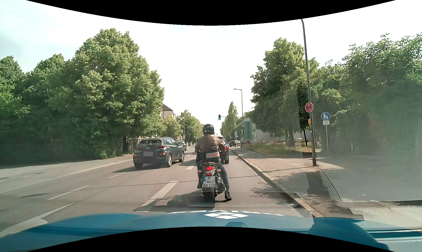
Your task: Follow the waypoints while adhering to traffic rules and regulations
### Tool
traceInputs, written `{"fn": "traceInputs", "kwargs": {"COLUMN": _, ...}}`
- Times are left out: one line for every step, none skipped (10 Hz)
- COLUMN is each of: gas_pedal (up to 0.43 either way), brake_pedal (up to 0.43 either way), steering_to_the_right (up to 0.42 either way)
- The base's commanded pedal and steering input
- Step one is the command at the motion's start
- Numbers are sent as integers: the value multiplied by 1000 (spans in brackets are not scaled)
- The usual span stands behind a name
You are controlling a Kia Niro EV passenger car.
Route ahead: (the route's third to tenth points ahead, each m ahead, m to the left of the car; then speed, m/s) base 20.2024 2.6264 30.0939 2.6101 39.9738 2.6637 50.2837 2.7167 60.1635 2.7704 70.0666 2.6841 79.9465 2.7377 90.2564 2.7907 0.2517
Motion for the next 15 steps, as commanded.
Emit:
{"fn": "traceInputs", "kwargs": {"gas_pedal": 0, "brake_pedal": 0, "steering_to_the_right": 4}}
{"fn": "traceInputs", "kwargs": {"gas_pedal": 0, "brake_pedal": 0, "steering_to_the_right": 4}}
{"fn": "traceInputs", "kwargs": {"gas_pedal": 0, "brake_pedal": 0, "steering_to_the_right": 3}}
{"fn": "traceInputs", "kwargs": {"gas_pedal": 0, "brake_pedal": 0, "steering_to_the_right": 4}}
{"fn": "traceInputs", "kwargs": {"gas_pedal": 0, "brake_pedal": 0, "steering_to_the_right": 3}}
{"fn": "traceInputs", "kwargs": {"gas_pedal": 0, "brake_pedal": 0, "steering_to_the_right": 4}}
{"fn": "traceInputs", "kwargs": {"gas_pedal": 47, "brake_pedal": 0, "steering_to_the_right": 4}}
{"fn": "traceInputs", "kwargs": {"gas_pedal": 59, "brake_pedal": 0, "steering_to_the_right": 4}}
{"fn": "traceInputs", "kwargs": {"gas_pedal": 59, "brake_pedal": 0, "steering_to_the_right": 4}}
{"fn": "traceInputs", "kwargs": {"gas_pedal": 59, "brake_pedal": 0, "steering_to_the_right": 4}}
{"fn": "traceInputs", "kwargs": {"gas_pedal": 59, "brake_pedal": 0, "steering_to_the_right": 4}}
{"fn": "traceInputs", "kwargs": {"gas_pedal": 79, "brake_pedal": 0, "steering_to_the_right": 3}}
{"fn": "traceInputs", "kwargs": {"gas_pedal": 87, "brake_pedal": 0, "steering_to_the_right": 3}}
{"fn": "traceInputs", "kwargs": {"gas_pedal": 98, "brake_pedal": 0, "steering_to_the_right": 3}}
{"fn": "traceInputs", "kwargs": {"gas_pedal": 110, "brake_pedal": 0, "steering_to_the_right": 3}}
